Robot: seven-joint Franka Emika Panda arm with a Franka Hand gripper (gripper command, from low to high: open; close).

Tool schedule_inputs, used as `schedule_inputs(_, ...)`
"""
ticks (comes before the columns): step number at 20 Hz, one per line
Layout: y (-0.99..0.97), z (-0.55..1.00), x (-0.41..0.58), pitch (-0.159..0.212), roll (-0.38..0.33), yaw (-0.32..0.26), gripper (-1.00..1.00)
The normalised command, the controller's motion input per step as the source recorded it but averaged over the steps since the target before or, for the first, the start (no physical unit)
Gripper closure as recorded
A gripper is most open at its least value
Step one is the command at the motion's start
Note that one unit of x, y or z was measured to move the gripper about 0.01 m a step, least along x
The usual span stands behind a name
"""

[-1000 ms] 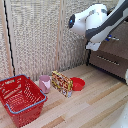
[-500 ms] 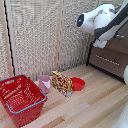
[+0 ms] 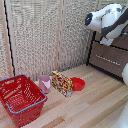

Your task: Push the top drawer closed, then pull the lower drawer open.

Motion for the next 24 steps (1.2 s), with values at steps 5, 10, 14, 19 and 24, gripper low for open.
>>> schedule_inputs(5, -0.11, 0.32, -0.002, -0.028, -0.044, 0.0, -1.0)
schedule_inputs(10, 0.07, 0.39, -0.054, -0.025, -0.084, 0.0, -1.0)
schedule_inputs(14, 0.22, 0.33, -0.089, -0.039, -0.11, -0.019, -1.0)
schedule_inputs(19, 0.3, 0.1, -0.087, -0.071, -0.121, -0.018, -1.0)
schedule_inputs(24, 0.3, -0.06, -0.047, -0.055, -0.108, 0.0, -1.0)
